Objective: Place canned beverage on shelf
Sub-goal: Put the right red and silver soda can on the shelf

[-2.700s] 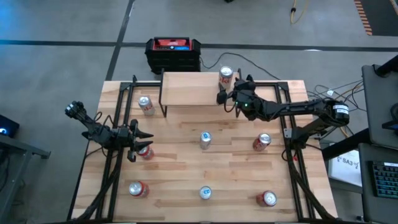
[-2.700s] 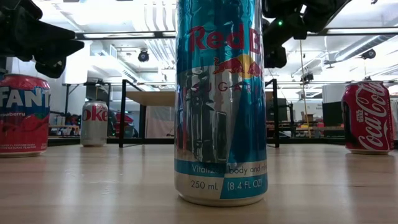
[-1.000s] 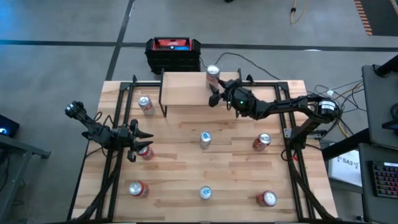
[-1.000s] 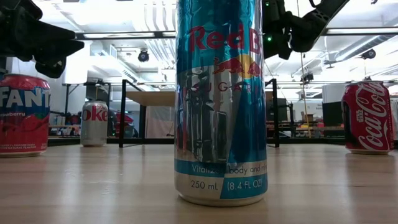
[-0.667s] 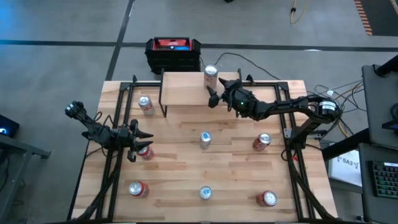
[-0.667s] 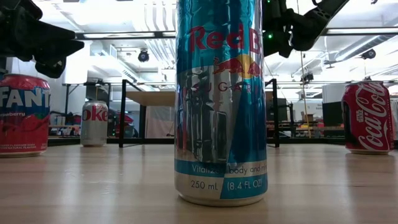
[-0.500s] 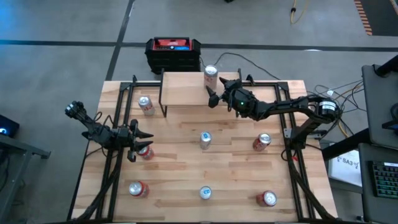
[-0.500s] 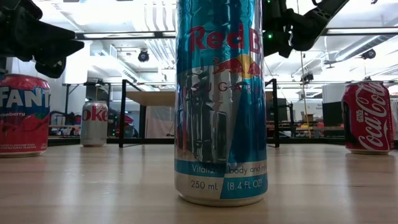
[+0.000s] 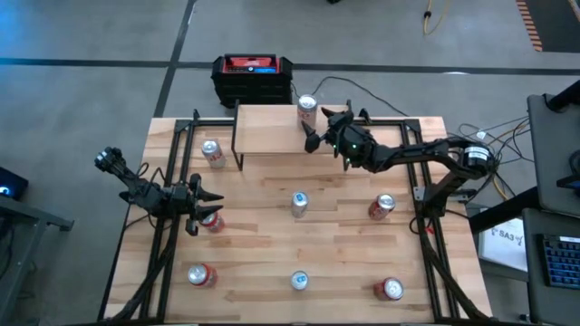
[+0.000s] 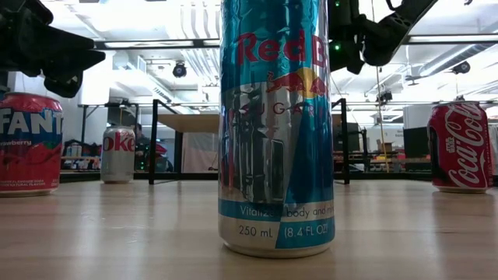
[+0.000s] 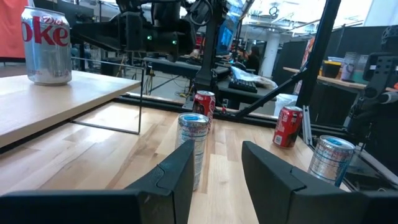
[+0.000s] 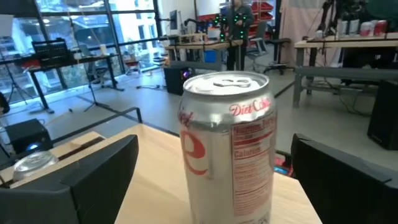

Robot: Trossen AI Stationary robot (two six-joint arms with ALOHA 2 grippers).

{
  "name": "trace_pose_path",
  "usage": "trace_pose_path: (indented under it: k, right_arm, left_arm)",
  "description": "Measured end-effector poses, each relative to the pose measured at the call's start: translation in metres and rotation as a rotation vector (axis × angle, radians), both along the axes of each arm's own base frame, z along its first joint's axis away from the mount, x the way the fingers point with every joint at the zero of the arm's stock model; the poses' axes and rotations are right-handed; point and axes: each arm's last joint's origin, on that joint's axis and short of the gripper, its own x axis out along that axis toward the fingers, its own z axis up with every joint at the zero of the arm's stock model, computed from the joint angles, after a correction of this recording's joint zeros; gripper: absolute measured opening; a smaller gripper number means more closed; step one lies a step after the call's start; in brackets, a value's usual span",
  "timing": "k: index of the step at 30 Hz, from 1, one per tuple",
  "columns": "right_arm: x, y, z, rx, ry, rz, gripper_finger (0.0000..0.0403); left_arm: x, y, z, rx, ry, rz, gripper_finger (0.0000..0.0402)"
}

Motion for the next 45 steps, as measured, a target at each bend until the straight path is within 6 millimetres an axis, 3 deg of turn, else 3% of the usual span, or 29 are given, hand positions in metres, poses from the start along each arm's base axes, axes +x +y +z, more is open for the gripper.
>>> trace_pose_path:
  k: [18, 28, 37, 45]
  right_arm:
    - [0.043, -0.022, -0.014, -0.032, 0.072, -0.116, 0.04]
    - [0.054, -0.031, 0.01, -0.119, 0.094, -0.132, 0.04]
    - [0.07, -0.05, -0.001, 0.002, 0.131, -0.144, 0.04]
    - [0.073, -0.051, -0.006, 0.029, 0.113, -0.143, 0.0386]
  left_arm:
    - [0.0, 0.0, 0.0, 0.001, 0.001, -0.001, 0.0118]
    - [0.0, 0.0, 0.0, 0.001, 0.002, 0.0, 0.0118]
    - [0.0, 0.0, 0.0, 0.001, 0.002, 0.0, 0.0118]
    - [0.0, 0.0, 0.0, 0.001, 0.002, 0.0, 0.0118]
